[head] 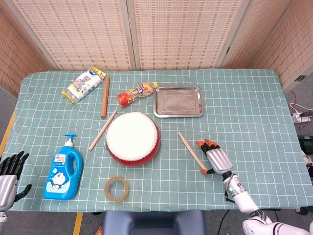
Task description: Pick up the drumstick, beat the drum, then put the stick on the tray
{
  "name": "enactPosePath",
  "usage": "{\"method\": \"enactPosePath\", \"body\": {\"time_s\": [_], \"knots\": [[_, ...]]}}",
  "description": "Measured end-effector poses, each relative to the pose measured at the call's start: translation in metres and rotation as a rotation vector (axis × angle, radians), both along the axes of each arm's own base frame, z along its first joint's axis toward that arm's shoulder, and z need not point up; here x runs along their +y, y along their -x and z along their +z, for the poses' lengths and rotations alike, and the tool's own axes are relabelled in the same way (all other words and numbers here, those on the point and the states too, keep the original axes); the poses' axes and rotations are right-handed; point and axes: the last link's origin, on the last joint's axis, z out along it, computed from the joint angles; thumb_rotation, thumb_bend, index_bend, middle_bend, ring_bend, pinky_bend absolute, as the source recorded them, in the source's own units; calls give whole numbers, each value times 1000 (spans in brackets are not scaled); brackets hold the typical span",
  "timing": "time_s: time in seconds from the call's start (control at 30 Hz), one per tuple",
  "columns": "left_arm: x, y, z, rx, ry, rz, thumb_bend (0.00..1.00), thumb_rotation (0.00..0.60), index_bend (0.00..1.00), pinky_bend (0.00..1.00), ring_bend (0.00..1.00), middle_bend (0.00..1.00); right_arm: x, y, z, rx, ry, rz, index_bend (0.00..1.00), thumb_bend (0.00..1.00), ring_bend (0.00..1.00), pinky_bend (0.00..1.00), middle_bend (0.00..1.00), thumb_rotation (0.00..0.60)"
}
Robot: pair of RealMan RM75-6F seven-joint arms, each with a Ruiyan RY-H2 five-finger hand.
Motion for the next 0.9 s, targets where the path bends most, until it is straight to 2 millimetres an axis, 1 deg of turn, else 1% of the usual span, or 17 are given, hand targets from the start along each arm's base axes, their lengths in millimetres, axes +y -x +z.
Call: {"method": "enactPosePath", "body": {"time_s": [0.1, 0.23, 0.33, 0.37, 0.47, 0.5, 0.57, 0.63, 0.8, 0.83, 0.9], "knots": [[1, 0, -2, 0, 6, -3, 207, 600, 0, 0, 0, 0, -4, 7, 6, 11, 24, -19, 84, 129, 50, 161, 130, 600], [1, 1, -1, 2, 5, -1, 206, 600, 0, 0, 0, 0, -9, 16, 20, 37, 61, -40, 84, 129, 50, 161, 131, 600], [2, 1, -2, 2, 5, -1, 206, 600, 0, 0, 0, 0, -11, 15, 27, 20, 61, -54, 87, 129, 50, 161, 131, 600], [2, 0, -2, 1, 5, -3, 206, 600, 0, 0, 0, 0, -11, 13, 29, 6, 55, -59, 103, 129, 50, 161, 131, 600], [2, -1, -2, 1, 4, -12, 206, 600, 0, 0, 0, 0, -12, 1, 32, -49, 18, -67, 232, 152, 49, 161, 130, 600], [2, -2, -2, 1, 4, -13, 206, 600, 0, 0, 0, 0, -13, -3, 32, -62, 3, -66, 285, 192, 49, 161, 130, 600], [2, -2, -1, 2, 4, -16, 206, 600, 0, 0, 0, 0, -18, -11, 31, -75, -32, -64, 324, 283, 49, 161, 131, 600], [2, -2, -1, 3, 2, -18, 206, 600, 0, 0, 0, 0, -26, -18, 28, -70, -67, -63, 332, 385, 48, 161, 130, 600], [-1, 0, -1, 0, 2, -8, 206, 600, 0, 0, 0, 0, -47, -35, 21, -20, -133, -42, 336, 598, 48, 155, 130, 600], [-1, 0, -2, -1, 3, -6, 206, 600, 0, 0, 0, 0, -51, -38, 19, -3, -140, -35, 337, 626, 48, 150, 130, 600], [-2, 1, -3, 0, 7, -4, 205, 600, 0, 0, 0, 0, -55, -42, 15, 20, -146, -24, 337, 648, 47, 135, 130, 600]]}}
